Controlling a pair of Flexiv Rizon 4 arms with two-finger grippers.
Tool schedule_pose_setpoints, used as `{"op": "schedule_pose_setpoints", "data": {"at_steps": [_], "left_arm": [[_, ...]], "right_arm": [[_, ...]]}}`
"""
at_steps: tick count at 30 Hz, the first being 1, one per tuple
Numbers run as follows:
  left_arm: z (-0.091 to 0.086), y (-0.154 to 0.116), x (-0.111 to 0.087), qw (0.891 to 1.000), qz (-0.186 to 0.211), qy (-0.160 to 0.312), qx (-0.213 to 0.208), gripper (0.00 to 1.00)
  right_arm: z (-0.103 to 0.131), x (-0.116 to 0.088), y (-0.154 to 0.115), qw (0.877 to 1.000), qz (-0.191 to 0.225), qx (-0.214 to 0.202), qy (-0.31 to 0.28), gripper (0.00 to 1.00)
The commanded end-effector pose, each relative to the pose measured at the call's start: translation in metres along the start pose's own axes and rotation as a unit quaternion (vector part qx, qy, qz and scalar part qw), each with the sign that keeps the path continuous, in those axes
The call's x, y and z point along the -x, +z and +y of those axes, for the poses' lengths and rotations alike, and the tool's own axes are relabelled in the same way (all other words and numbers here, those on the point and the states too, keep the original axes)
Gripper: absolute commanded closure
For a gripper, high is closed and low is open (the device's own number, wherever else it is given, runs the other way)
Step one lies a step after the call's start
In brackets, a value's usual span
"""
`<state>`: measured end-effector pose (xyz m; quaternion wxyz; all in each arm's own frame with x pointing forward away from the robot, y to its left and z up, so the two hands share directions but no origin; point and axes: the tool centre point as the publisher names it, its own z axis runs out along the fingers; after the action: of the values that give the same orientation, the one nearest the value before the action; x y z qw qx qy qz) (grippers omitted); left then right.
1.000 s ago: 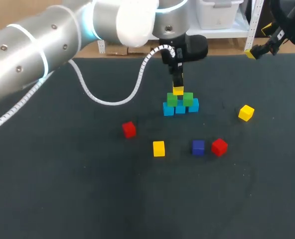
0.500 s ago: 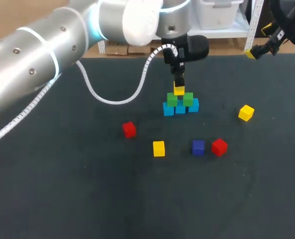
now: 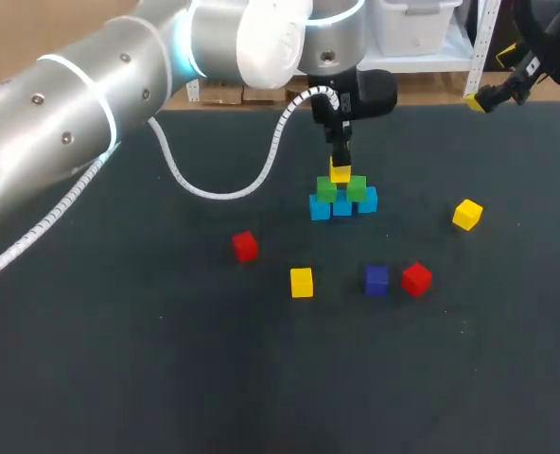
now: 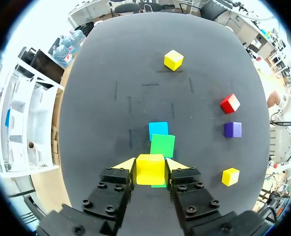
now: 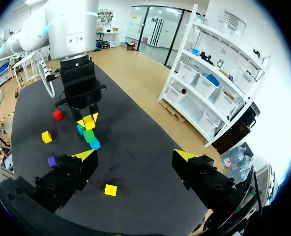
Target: Place the blue cubes, place green cubes on the blue cubes, place the yellow cubes on the green cubes, then place the red cubes on the yellow cubes, and place purple cube on the red cubes.
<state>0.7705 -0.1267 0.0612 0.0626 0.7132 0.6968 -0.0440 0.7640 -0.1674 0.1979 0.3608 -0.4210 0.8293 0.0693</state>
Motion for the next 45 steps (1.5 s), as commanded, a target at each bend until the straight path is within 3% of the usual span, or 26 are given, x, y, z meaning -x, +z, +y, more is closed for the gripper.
{"op": "schedule_pose_setpoints", "data": {"at_steps": [1, 8, 9, 10, 13, 20, 23, 25, 27, 28, 31, 36, 45], "left_arm": [[0.004, 0.001, 0.001, 1.000, 0.003, -0.001, -0.008, 0.70], [0.002, 0.000, 0.002, 1.000, 0.002, -0.004, -0.012, 0.51], [0.002, 0.000, 0.002, 1.000, 0.002, -0.004, -0.012, 0.37], [0.002, 0.000, 0.002, 1.000, 0.001, -0.004, -0.013, 0.32], [0.001, 0.000, 0.002, 1.000, 0.001, -0.004, -0.015, 0.27], [0.000, -0.002, 0.004, 1.000, -0.003, -0.001, -0.014, 0.27], [0.000, -0.004, 0.002, 1.000, 0.001, -0.002, -0.006, 0.20], [0.003, -0.004, -0.002, 1.000, 0.006, -0.007, 0.006, 0.23], [0.005, -0.006, -0.007, 1.000, 0.007, -0.017, 0.014, 0.35], [0.005, -0.007, -0.011, 1.000, 0.007, -0.021, 0.017, 0.32], [0.006, -0.013, -0.023, 0.999, -0.002, -0.044, 0.028, 0.01], [0.016, -0.012, -0.036, 0.998, -0.003, -0.049, 0.026, 0.00], [0.064, -0.001, -0.042, 0.999, 0.043, 0.009, 0.005, 0.00]], "right_arm": [[0.000, 0.000, 0.000, 1.000, 0.000, 0.000, 0.000, 0.00], [0.000, 0.000, 0.000, 1.000, 0.000, 0.000, 0.000, 0.00], [0.000, 0.000, 0.000, 1.000, 0.000, 0.000, 0.000, 0.00], [0.000, 0.000, 0.000, 1.000, 0.000, 0.000, 0.000, 0.00], [0.000, 0.000, 0.000, 1.000, 0.000, 0.000, 0.000, 0.00], [0.000, 0.000, 0.000, 1.000, 0.000, 0.000, 0.000, 0.00], [0.000, 0.000, 0.000, 1.000, 0.000, 0.000, 0.000, 0.00], [0.000, 0.000, 0.000, 1.000, 0.000, 0.000, 0.000, 0.00], [0.000, 0.000, 0.000, 1.000, 0.000, 0.000, 0.000, 0.00], [0.000, 0.000, 0.000, 1.000, 0.000, 0.000, 0.000, 0.00], [0.000, 0.000, 0.000, 1.000, 0.000, 0.000, 0.000, 0.00], [0.000, 0.000, 0.000, 1.000, 0.000, 0.000, 0.000, 0.00], [0.000, 0.000, 0.000, 1.000, 0.000, 0.000, 0.000, 0.00]]}}
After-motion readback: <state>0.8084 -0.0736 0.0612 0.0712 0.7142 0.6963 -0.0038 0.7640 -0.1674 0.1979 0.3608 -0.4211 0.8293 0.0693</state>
